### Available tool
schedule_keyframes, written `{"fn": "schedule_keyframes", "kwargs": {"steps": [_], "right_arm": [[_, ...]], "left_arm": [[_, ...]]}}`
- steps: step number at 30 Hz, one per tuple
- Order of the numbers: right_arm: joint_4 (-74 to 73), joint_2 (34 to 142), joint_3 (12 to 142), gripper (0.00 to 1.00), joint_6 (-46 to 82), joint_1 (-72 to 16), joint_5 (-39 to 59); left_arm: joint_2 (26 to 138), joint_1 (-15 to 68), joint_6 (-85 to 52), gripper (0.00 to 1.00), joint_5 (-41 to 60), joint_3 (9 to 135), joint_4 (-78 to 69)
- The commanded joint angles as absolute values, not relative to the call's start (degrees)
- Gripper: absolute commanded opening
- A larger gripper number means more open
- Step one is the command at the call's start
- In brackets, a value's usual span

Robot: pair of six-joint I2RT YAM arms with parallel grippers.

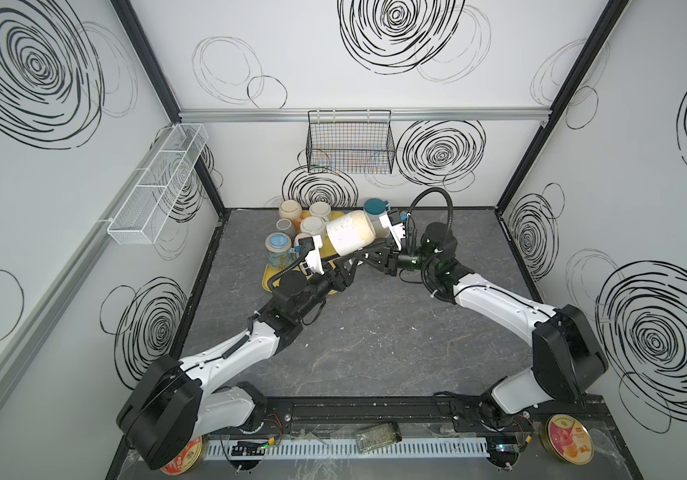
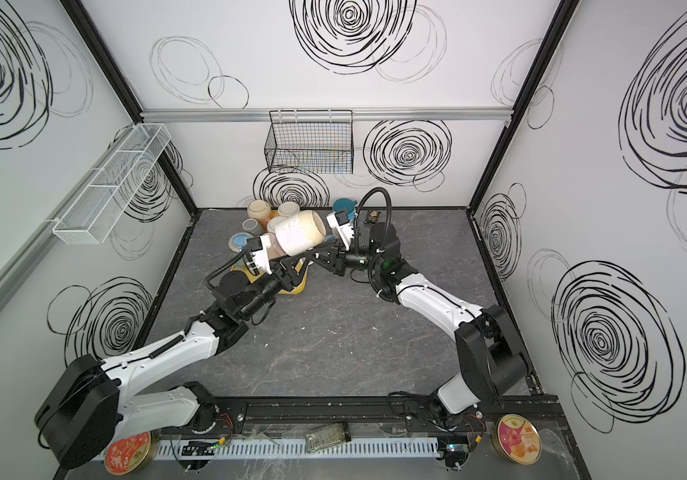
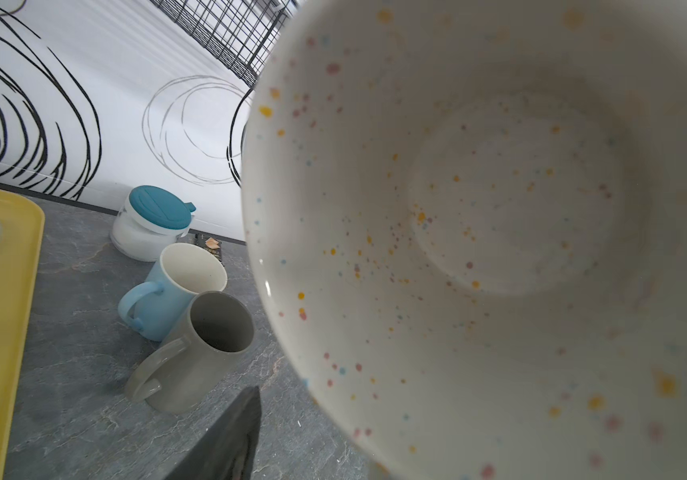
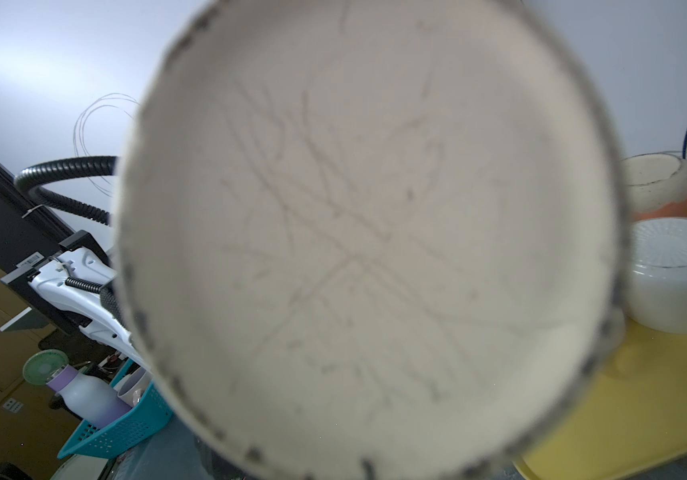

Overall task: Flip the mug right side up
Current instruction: 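Grasp the mug handle with the left gripper while the right gripper holds it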

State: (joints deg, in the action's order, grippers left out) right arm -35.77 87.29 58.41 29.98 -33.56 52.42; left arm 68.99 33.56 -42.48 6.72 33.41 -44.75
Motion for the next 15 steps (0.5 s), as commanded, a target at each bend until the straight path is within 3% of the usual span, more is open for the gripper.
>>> {"fn": "schedule_keyframes", "kwargs": {"steps": [1, 10, 15], "right_arm": [[-47.07, 86.62, 62.23, 0.0, 32.47, -34.77, 57.26], [-48.53, 86.65, 61.48, 0.0, 33.91, -34.55, 57.74], [-47.03, 86.58, 61.65, 0.0, 34.39, -34.08, 57.73]], "left_arm": [[70.56, 33.05, -43.42, 0.63, 9.62, 33.59, -49.92], [70.88, 32.96, -45.42, 0.44, 18.21, 33.16, -60.45], [70.75, 33.35, -45.83, 0.22, 20.68, 33.35, -63.65]]}}
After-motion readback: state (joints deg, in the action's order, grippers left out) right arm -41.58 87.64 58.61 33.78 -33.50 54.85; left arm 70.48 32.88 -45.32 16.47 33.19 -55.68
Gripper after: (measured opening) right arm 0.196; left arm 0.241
